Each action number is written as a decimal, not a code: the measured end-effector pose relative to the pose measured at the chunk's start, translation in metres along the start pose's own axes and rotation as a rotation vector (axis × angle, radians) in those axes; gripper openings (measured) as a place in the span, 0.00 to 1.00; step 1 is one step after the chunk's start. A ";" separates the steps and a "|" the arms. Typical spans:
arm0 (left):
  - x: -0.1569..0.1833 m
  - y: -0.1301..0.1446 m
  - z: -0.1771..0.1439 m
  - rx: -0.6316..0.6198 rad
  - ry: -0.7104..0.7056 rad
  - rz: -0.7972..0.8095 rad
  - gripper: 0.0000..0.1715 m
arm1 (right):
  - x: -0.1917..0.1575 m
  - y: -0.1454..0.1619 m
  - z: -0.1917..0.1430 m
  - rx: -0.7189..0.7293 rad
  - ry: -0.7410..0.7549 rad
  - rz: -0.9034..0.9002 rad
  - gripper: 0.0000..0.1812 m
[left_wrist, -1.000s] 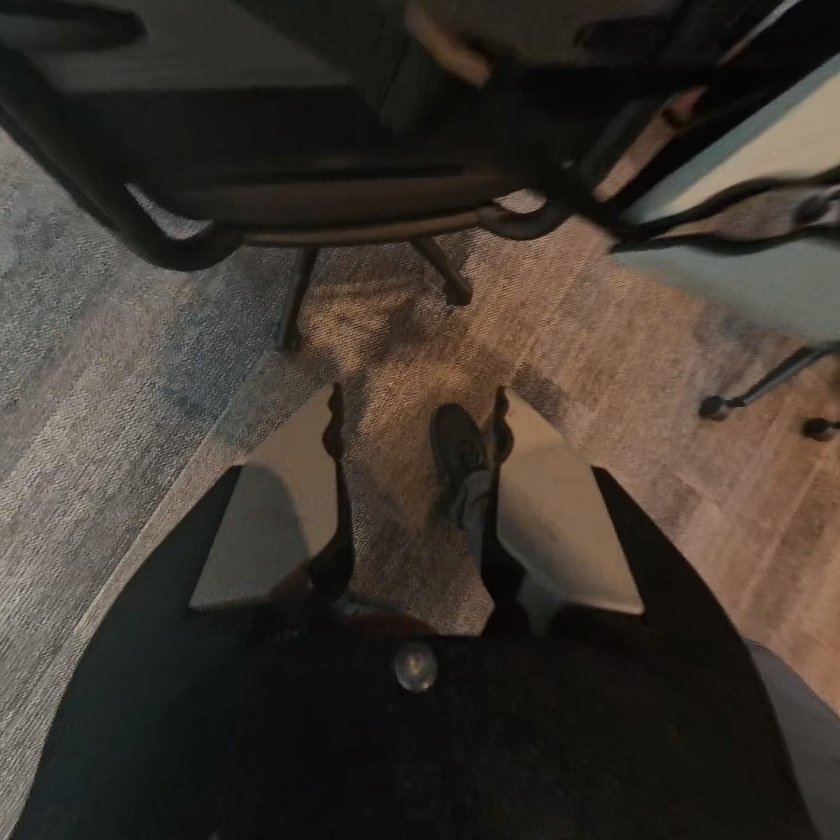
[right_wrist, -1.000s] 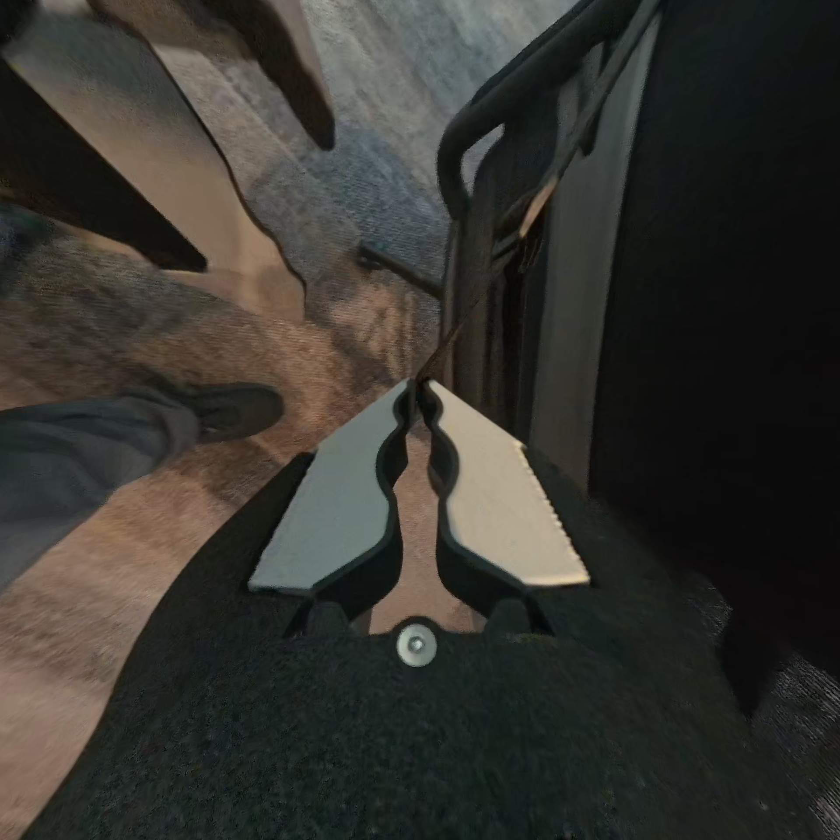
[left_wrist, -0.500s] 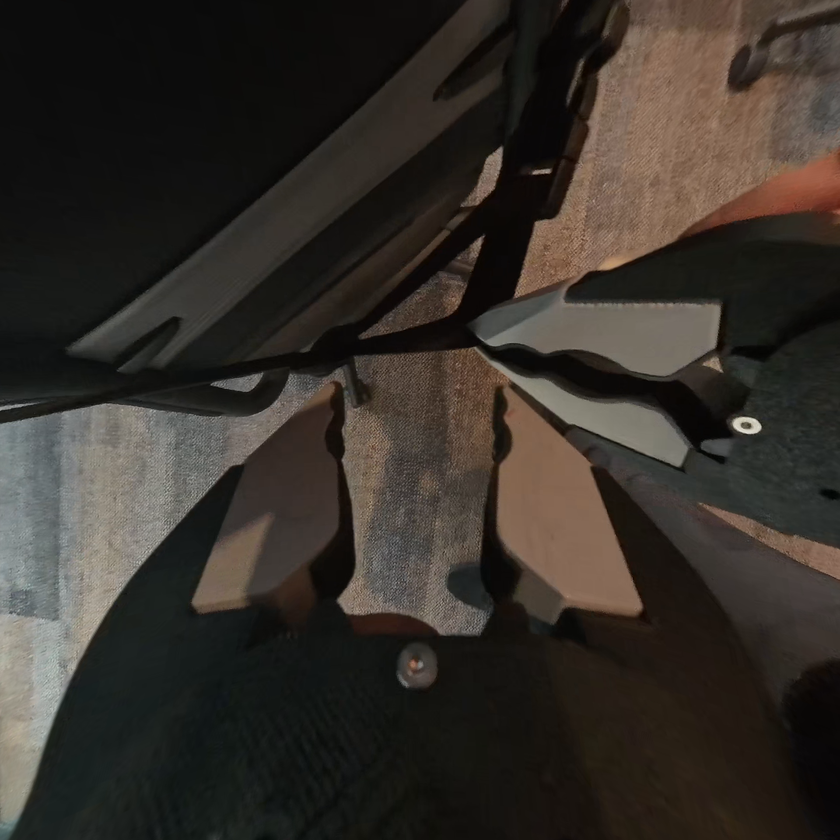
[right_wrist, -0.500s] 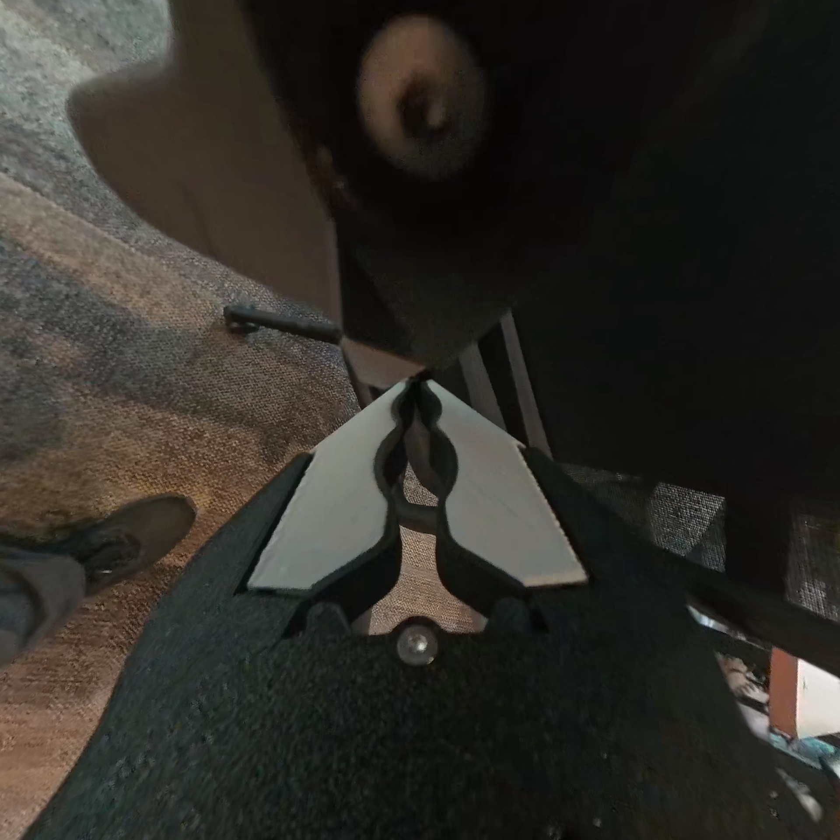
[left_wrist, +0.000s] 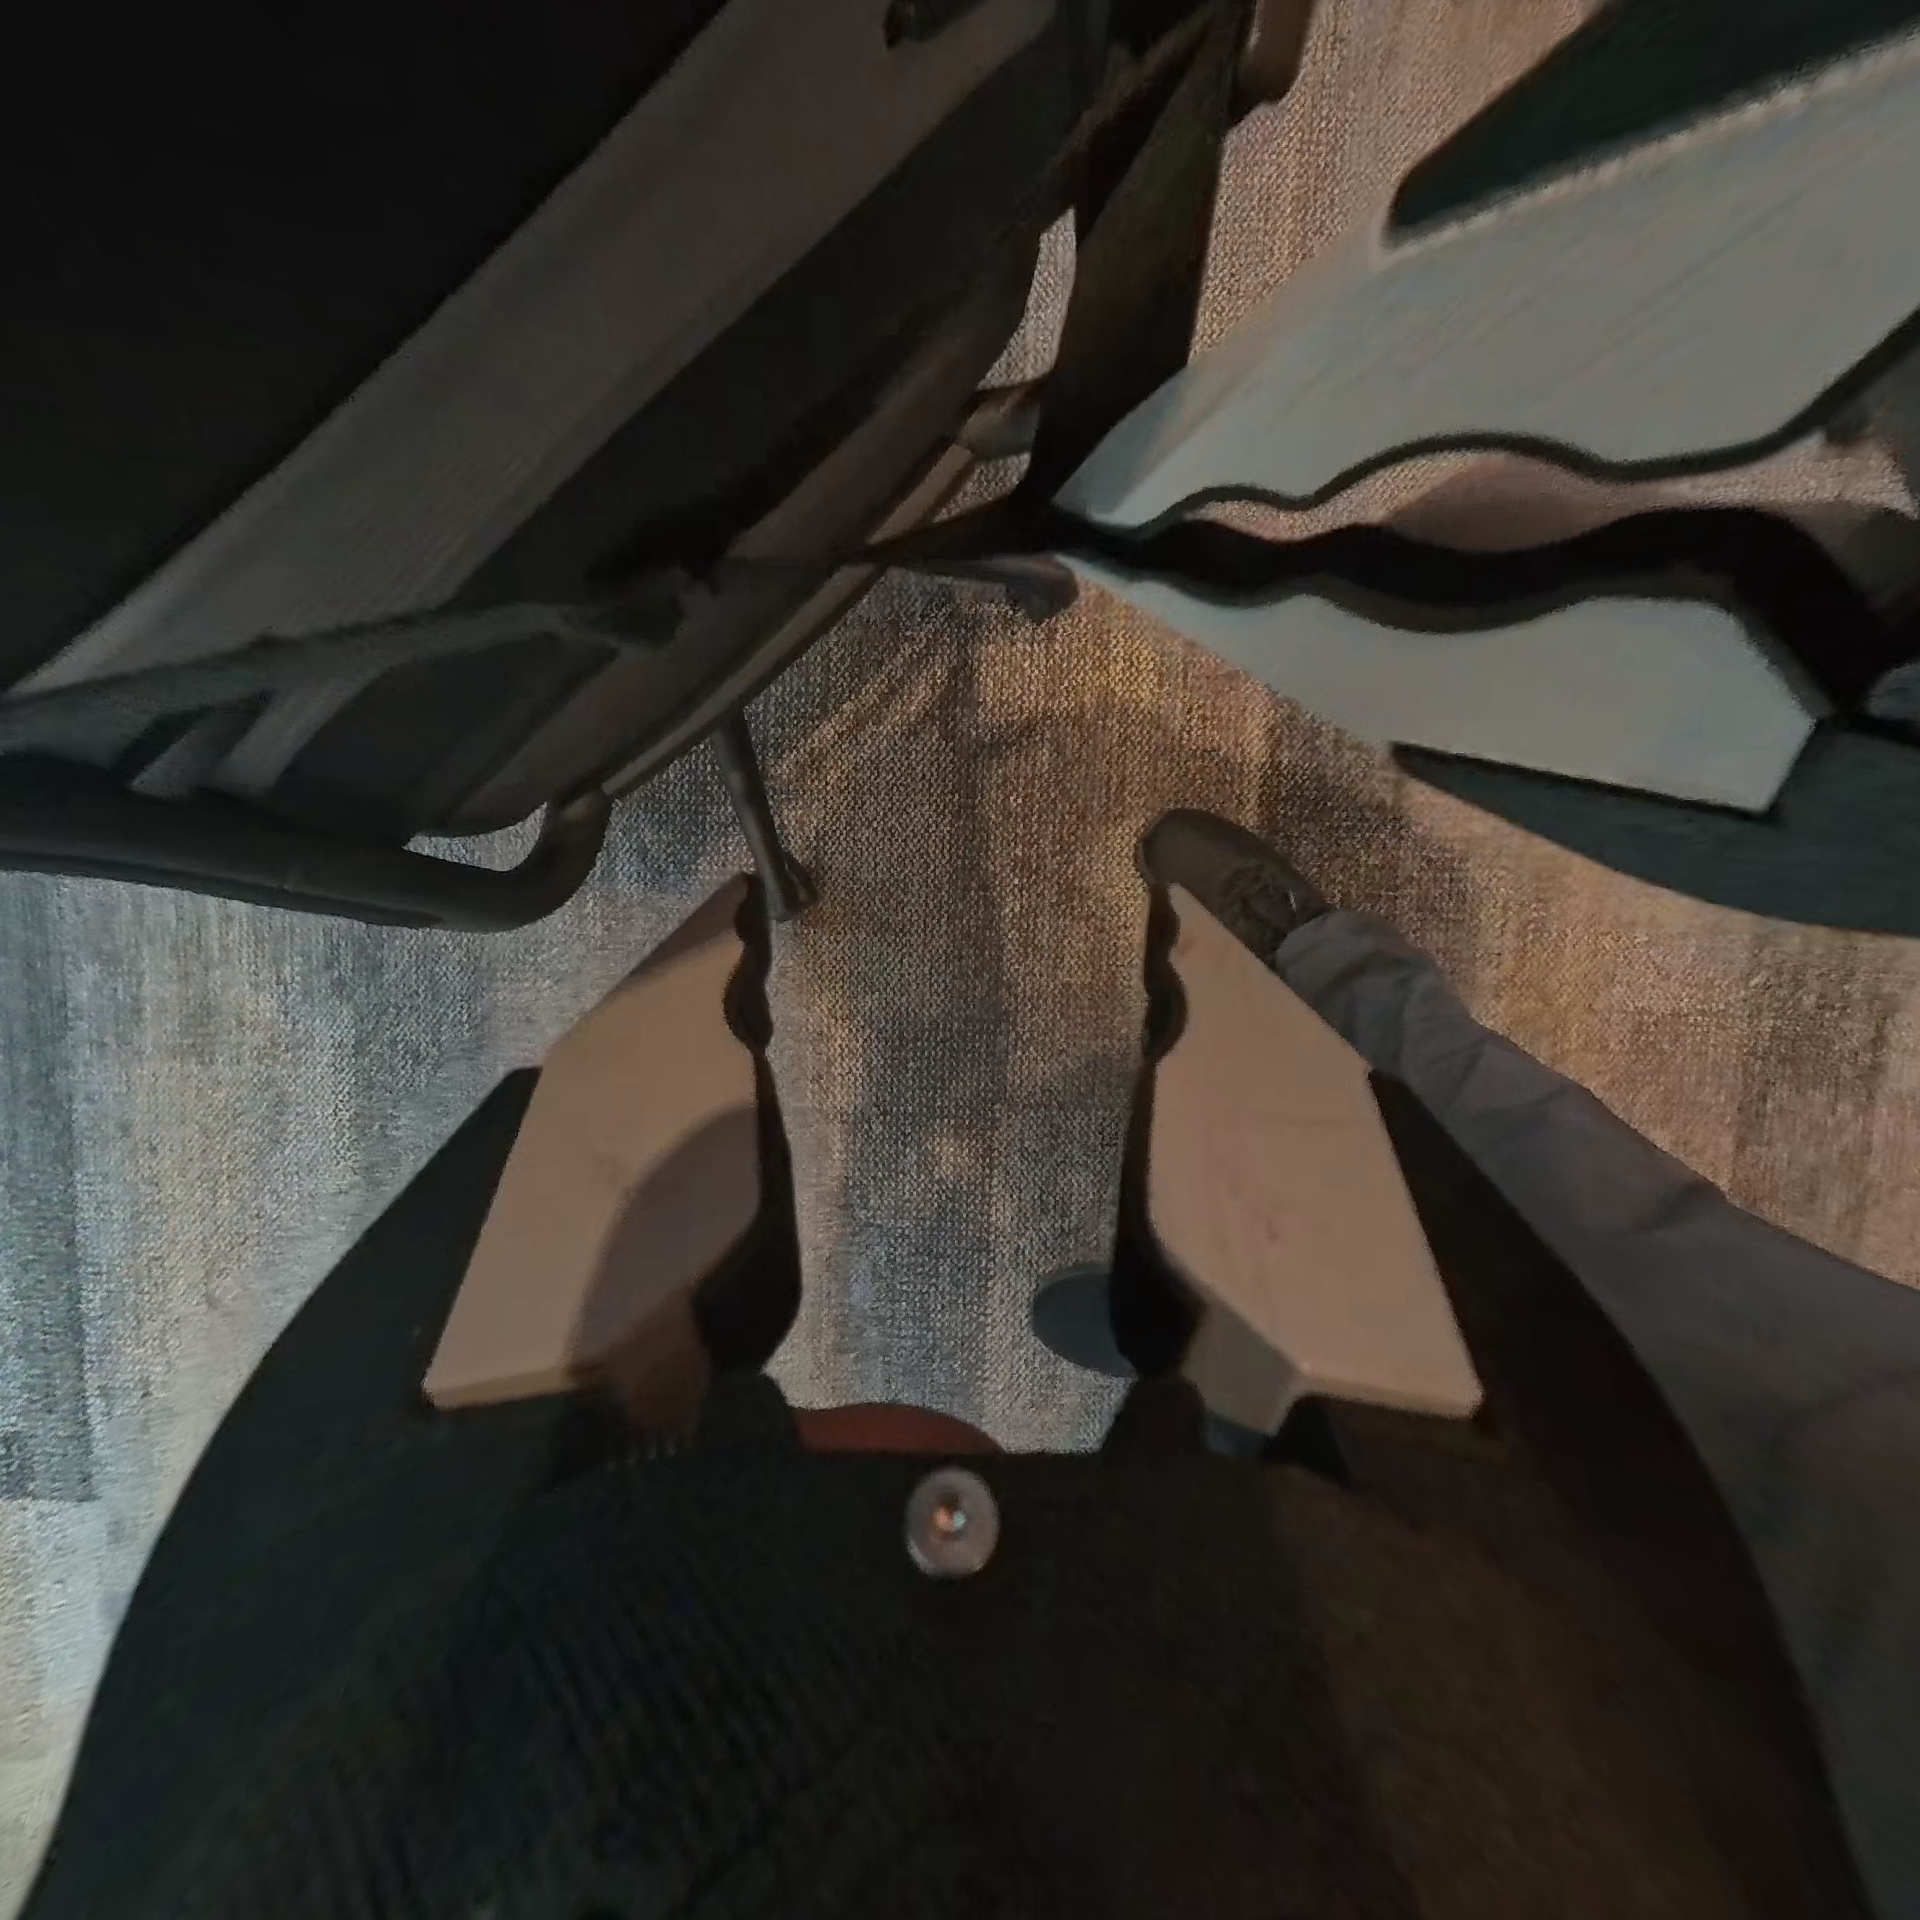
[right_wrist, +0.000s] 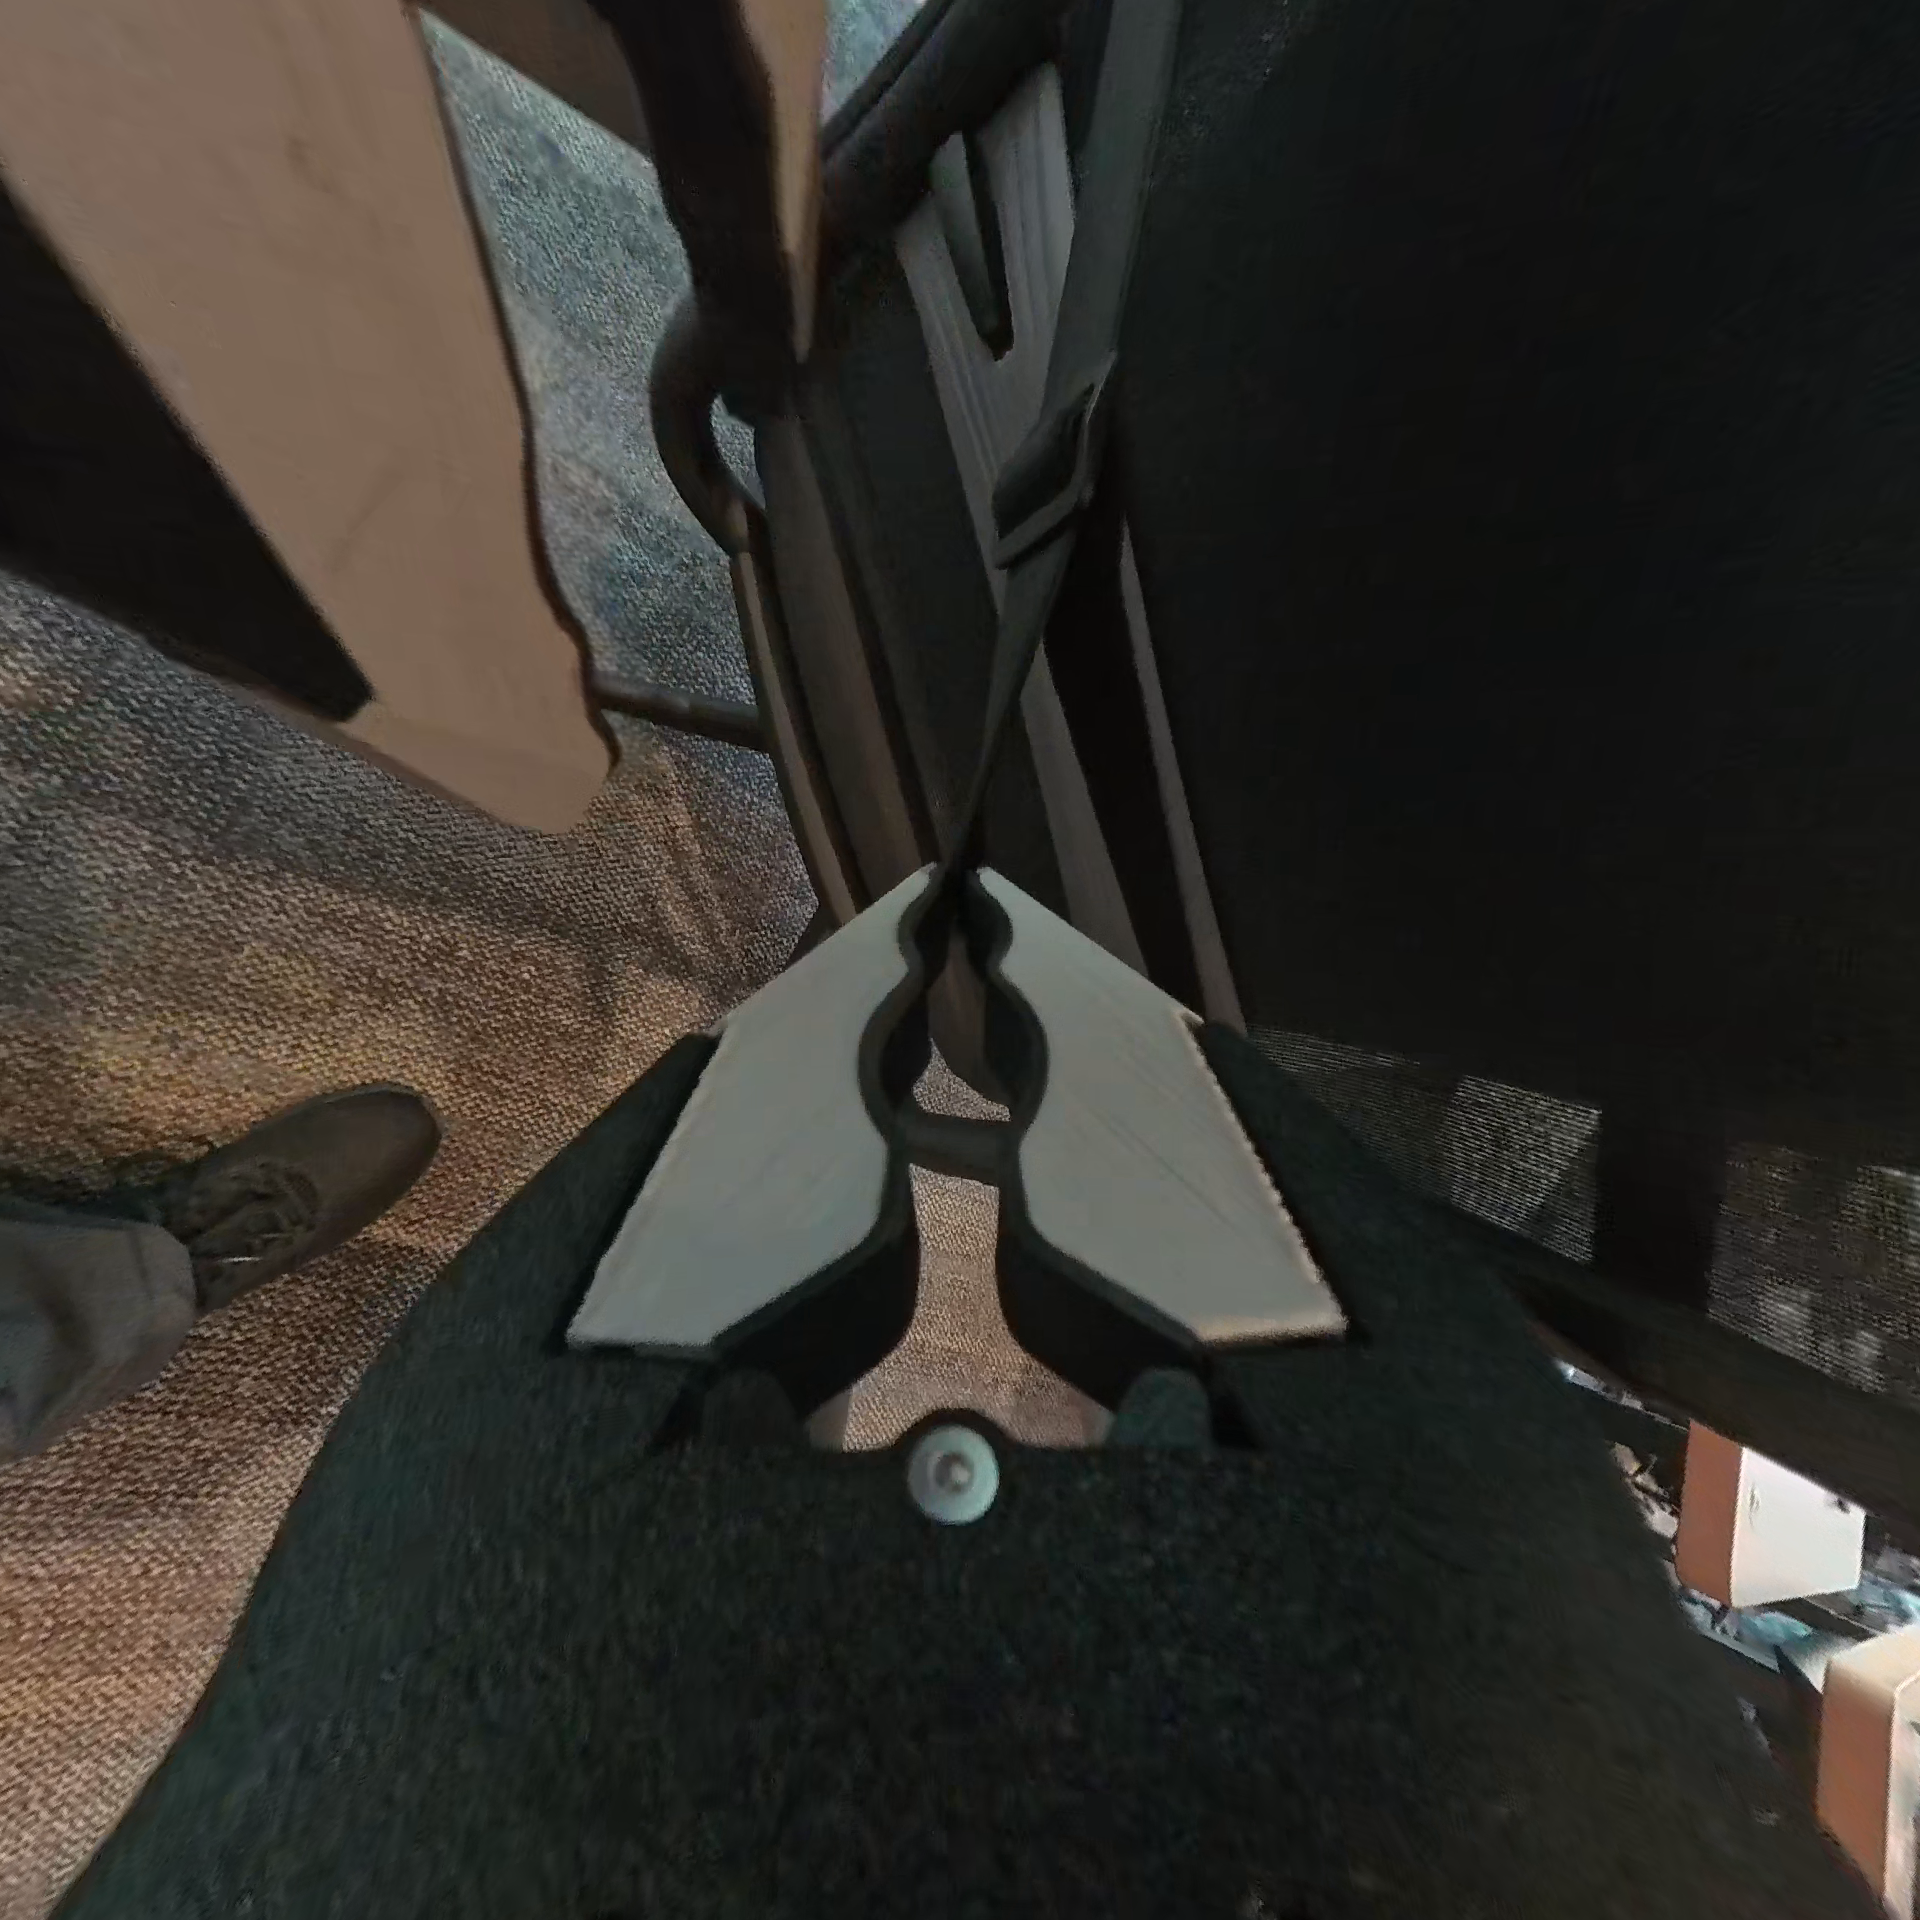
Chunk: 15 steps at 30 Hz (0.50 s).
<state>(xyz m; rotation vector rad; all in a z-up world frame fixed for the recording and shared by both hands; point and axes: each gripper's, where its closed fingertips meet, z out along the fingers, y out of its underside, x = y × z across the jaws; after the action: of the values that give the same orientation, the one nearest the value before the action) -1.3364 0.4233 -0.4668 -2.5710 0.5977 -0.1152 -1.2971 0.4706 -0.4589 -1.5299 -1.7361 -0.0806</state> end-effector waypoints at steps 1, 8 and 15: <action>0.000 0.001 0.001 0.003 0.002 -0.007 0.41 | 0.001 0.000 0.000 -0.002 -0.005 -0.002 0.00; 0.006 -0.004 0.016 0.093 0.059 -0.109 0.39 | 0.005 -0.006 -0.006 0.013 -0.082 0.042 0.00; 0.016 -0.048 0.021 0.614 0.249 -0.166 0.17 | 0.007 -0.009 -0.011 0.054 -0.218 0.229 0.01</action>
<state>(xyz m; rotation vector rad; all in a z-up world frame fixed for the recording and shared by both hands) -1.2992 0.4635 -0.4626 -2.0113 0.3581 -0.5863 -1.2991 0.4683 -0.4433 -1.7381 -1.6991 0.2561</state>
